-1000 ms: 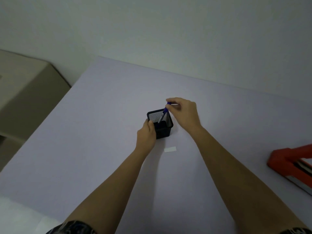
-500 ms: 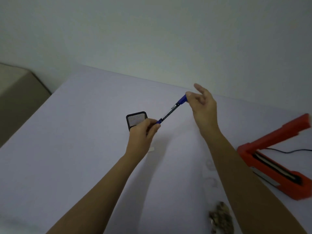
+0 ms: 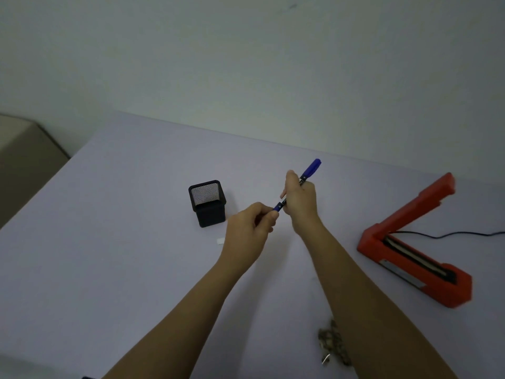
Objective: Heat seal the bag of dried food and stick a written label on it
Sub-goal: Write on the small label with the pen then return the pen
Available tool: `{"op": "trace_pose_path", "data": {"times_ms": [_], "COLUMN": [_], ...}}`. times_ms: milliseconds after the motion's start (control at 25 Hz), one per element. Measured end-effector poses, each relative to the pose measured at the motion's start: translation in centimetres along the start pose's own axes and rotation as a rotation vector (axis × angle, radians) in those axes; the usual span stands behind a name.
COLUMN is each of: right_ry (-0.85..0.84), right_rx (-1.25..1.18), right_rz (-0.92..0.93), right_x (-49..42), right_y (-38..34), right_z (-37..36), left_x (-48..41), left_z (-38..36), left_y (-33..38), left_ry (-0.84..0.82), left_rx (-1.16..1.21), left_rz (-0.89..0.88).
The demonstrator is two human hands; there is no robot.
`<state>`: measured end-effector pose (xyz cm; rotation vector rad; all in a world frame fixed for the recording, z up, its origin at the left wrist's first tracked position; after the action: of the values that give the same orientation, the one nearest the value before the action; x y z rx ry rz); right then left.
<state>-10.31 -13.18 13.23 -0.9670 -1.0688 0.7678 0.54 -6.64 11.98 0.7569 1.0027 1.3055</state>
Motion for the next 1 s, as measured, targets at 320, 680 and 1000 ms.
{"op": "trace_pose_path", "data": {"times_ms": [320,680,1000], "right_ry": [-0.081,-0.129,-0.069], "right_rx": [0.022,-0.04,-0.136], "right_rz": [-0.145,-0.362,-0.341], "right_x": [1.5,2.5,0.9], "right_y": [3.4,6.7,5.7], "right_z": [-3.2,-7.3,-7.4], "left_x": [2.8,5.0,5.0], "left_z": [1.6,3.7,4.5], "left_y": [-2.8,-4.3,-6.1], "left_ry": [0.009,0.116,0.191], "left_rx": [0.194,-0.263,0.546], "left_rz": [0.333,0.085,0.637]}}
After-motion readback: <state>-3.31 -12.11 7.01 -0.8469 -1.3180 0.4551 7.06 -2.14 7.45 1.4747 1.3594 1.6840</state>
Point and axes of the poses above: each hand's wrist, its own x-axis away from the middle knuckle, its own z-axis out of the back of the hand, y = z × x, the point moved 2 cm from there along -x, towards the middle knuckle, and after that the axes turned 6 degrees about -z, right-handed, at the moved point
